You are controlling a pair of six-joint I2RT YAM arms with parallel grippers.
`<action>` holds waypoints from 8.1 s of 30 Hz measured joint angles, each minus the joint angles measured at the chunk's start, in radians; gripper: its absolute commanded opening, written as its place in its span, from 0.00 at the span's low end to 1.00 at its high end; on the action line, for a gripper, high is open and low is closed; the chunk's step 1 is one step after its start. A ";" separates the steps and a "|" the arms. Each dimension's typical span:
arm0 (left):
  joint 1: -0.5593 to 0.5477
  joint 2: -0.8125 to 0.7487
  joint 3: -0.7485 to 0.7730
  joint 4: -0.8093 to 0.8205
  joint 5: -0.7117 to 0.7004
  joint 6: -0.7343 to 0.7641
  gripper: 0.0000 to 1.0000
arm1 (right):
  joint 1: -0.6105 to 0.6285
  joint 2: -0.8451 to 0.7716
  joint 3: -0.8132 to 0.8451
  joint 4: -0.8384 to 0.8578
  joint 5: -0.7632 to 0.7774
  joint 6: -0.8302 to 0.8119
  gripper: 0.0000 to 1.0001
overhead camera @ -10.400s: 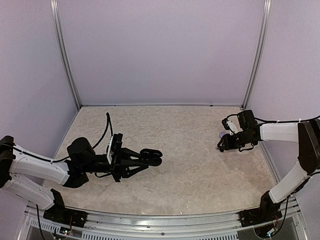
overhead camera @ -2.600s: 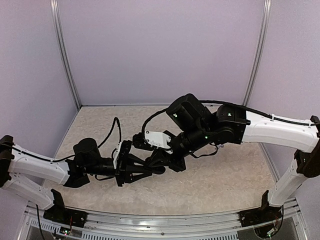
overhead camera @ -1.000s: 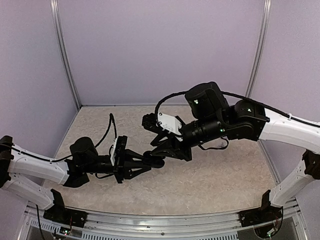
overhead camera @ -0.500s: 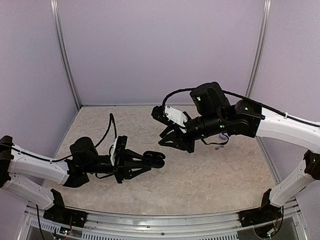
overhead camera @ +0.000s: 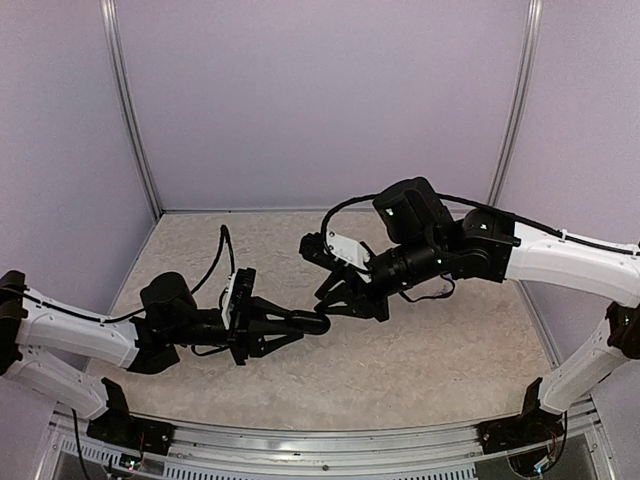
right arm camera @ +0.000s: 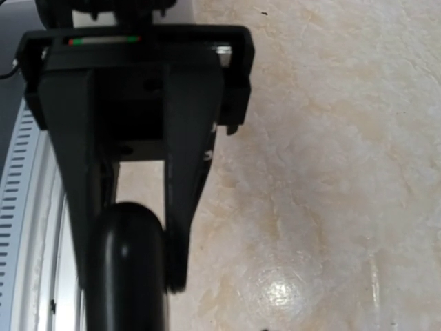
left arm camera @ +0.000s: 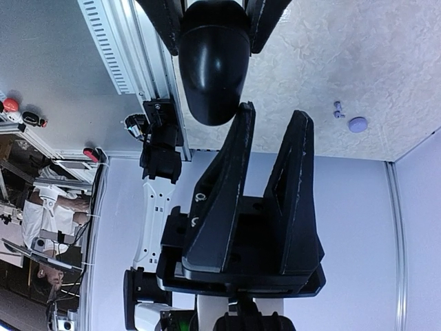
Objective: Insert the wireless bluetooth earbuds into the charging case
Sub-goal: Close the charging case, then place the charging case with the earbuds at the center of the board, then pick up the charging case from the center of the board, then pass from the right arm to the left
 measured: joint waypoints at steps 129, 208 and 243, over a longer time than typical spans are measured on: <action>0.445 0.039 0.216 -0.400 -0.772 -0.315 0.98 | -0.926 0.457 -0.256 0.419 0.421 0.410 0.64; -0.293 0.014 0.227 -0.506 -0.386 0.586 0.46 | -0.206 0.154 -0.132 -0.084 -0.945 0.120 0.27; -0.363 0.055 0.271 -0.505 -0.395 0.626 0.38 | -0.160 0.198 -0.130 -0.144 -0.990 0.112 0.25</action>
